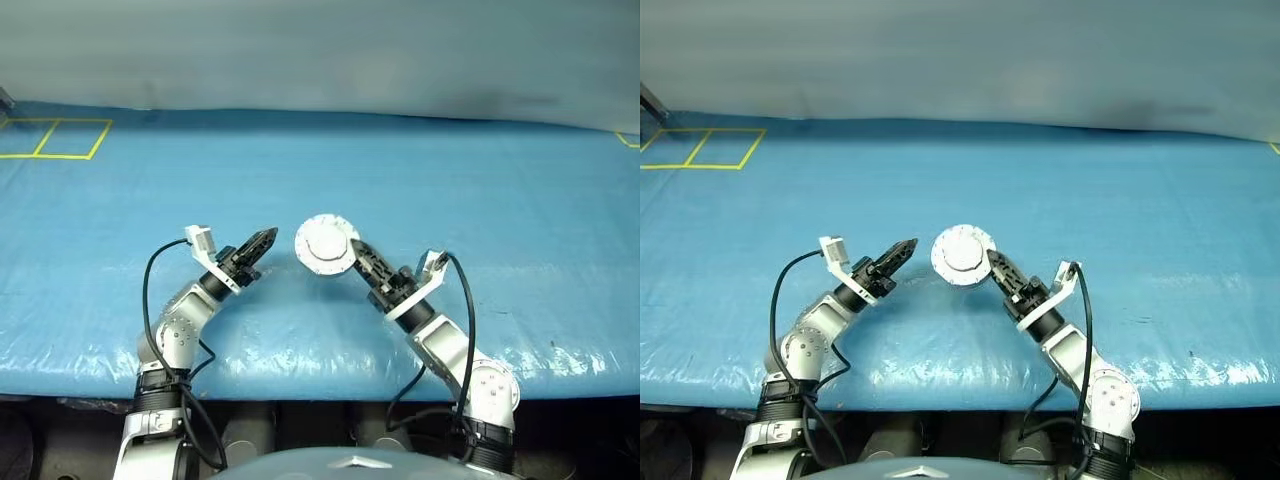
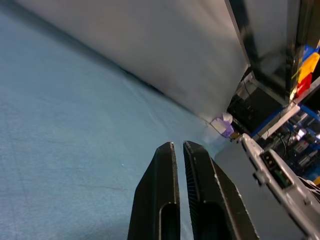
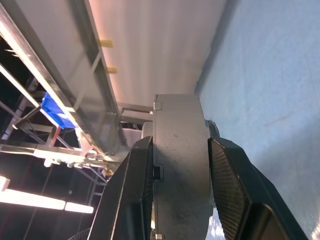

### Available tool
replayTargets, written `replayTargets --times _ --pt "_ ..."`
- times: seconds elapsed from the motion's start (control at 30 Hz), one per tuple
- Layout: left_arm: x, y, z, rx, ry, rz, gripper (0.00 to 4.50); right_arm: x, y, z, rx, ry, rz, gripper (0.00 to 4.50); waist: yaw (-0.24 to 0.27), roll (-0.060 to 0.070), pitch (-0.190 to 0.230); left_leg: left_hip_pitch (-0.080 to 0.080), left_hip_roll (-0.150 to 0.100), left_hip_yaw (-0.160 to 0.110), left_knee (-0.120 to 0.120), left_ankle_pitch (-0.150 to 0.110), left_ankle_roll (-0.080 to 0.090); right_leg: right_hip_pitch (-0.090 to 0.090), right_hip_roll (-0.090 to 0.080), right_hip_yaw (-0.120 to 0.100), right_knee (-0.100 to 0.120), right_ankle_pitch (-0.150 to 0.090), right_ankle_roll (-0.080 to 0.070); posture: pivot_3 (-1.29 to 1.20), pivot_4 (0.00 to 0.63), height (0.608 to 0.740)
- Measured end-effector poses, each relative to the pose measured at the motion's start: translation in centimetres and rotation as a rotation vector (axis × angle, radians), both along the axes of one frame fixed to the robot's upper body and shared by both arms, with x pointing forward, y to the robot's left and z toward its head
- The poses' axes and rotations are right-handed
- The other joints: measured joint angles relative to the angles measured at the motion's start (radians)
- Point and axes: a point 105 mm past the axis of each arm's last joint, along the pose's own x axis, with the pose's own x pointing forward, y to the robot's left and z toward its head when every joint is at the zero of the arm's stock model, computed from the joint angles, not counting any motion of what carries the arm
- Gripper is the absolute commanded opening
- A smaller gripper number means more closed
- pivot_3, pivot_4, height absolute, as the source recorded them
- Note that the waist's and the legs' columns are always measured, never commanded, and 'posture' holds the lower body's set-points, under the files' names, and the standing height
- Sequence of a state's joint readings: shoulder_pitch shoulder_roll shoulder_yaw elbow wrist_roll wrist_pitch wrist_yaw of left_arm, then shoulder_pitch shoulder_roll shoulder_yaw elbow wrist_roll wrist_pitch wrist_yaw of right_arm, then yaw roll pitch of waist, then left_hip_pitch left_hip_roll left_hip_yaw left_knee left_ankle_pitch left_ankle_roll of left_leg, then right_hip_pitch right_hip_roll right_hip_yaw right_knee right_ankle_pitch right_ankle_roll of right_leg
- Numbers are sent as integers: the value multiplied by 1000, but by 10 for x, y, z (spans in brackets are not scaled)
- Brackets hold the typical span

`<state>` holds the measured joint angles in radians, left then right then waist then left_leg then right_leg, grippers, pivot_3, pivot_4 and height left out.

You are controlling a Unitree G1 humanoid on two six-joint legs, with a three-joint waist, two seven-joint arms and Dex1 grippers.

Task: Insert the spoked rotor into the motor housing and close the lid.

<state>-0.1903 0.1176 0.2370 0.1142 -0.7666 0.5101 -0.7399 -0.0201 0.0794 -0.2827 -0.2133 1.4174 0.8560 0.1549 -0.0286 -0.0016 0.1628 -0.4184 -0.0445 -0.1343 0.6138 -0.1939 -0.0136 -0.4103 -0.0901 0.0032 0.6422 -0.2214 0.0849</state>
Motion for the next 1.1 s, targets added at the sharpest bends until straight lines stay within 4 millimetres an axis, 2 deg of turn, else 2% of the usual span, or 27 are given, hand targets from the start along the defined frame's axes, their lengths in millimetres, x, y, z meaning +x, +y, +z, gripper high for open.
replayTargets --times 0.07,0.17,0.27,0.3,0.5,0.77,0.97,1.07,1.1 --pt "-5 2 -4 -75 34 7 2252 3 -1 2 -1 7 -18 1319 0 0 0 0 0 0 0 0 0 0 0 0 0 0 0 0 150 740" --pt "-16 -5 2 -217 51 -37 3193 10 -3 6 -1 10 -49 1319 -1 0 0 0 1 0 1 0 0 0 1 0 1 0 -1 0 150 740" --pt "-32 -22 14 -346 48 -154 4262 14 -1 14 5 -10 -57 1319 -5 0 0 0 1 1 1 0 0 0 1 1 1 -3 -5 0 150 740" --pt "-36 -27 16 -373 50 -184 4438 15 0 15 5 -11 -57 1319 -6 0 0 0 1 1 1 0 0 0 1 1 1 -3 -6 0 150 740" --pt "-43 -50 27 -501 88 -289 4438 17 6 17 3 2 -42 1319 -6 0 0 1 1 1 1 0 0 0 2 2 1 -3 -6 0 150 740" --pt "-29 -54 23 -526 144 -258 4438 14 17 19 -16 -1 -2 1319 -7 0 0 1 1 3 2 0 0 0 3 5 1 -2 -6 0 150 740" --pt "-18 -62 32 -530 127 -272 4438 4 42 23 -54 -27 102 1319 -7 0 0 1 2 4 2 0 0 0 4 6 1 -1 -7 0 150 740" --pt "-14 -63 30 -512 128 -254 4438 3 43 21 -84 -33 108 1319 -6 0 0 1 2 4 3 0 0 1 4 6 0 -1 -6 0 150 740" --pt "-13 -63 29 -503 128 -246 4281 3 42 20 -90 -31 105 1319 -6 0 0 1 2 4 3 0 0 1 4 6 0 -1 -6 0 150 740"
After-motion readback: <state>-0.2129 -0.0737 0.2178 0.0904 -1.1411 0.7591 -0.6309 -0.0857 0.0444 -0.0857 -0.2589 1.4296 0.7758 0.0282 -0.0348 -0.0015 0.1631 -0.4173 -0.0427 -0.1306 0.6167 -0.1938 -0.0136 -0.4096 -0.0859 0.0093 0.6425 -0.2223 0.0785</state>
